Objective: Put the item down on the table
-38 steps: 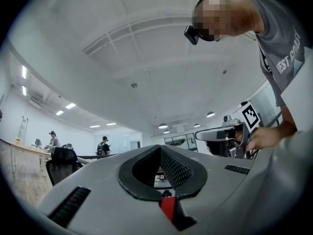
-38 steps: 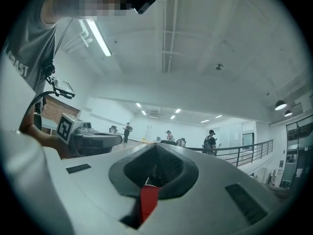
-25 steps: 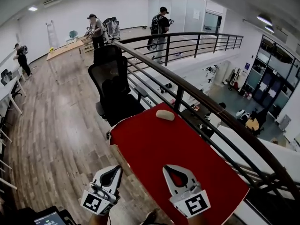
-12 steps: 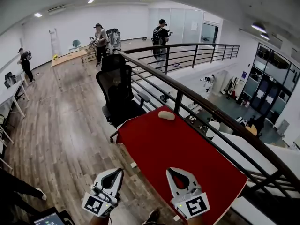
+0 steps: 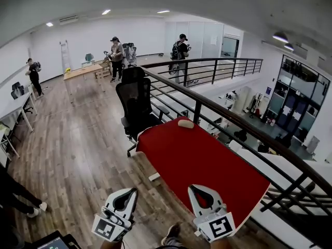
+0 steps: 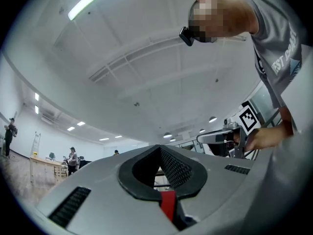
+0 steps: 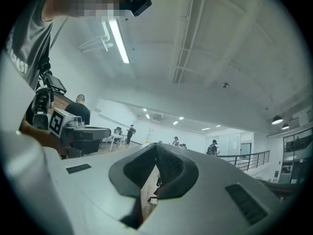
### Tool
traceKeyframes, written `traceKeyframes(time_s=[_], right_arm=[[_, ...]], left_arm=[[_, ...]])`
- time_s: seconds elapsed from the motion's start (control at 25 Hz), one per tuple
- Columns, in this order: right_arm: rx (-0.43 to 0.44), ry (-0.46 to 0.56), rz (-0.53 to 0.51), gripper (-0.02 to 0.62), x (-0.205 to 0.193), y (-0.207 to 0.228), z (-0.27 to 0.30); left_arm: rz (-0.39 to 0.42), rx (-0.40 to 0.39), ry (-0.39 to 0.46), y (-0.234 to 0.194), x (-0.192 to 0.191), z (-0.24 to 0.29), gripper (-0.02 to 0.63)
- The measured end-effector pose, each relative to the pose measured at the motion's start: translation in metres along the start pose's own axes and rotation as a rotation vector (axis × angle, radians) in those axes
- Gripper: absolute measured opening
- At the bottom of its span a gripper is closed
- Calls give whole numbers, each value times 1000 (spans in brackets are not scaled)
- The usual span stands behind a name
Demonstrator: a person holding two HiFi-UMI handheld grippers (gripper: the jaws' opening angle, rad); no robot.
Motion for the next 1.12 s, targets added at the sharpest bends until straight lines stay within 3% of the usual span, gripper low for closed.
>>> traceKeyframes(time_s=[0.2,0.4,0.6,0.76,1.12], right_arm=[[16,0,-16,2,40,-50,-76],[1,2,-31,2,72,-55,-135],[18,34,-35,2,85,-45,-194],[33,22,-31,2,74,-25,-257],[8,11,-20,2,65,20,-367]], left_arm=[[-18,1,5,55,34,-63,0],[-4,-2,17,101,73,-87,0],[9,19,27,158,90,-93,0],[13,36,19,229,88,-90,0],[-2,9,-16,346,80,-74,0]])
Point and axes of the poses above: the fingertips, and each gripper's own axes: z forward along the fingers, y to its right, x out of its top, the point moved 7 cm from there along -z, backward along the fingers, and after that the axes turned 2 degrees about -x, right-handed, at the moved point
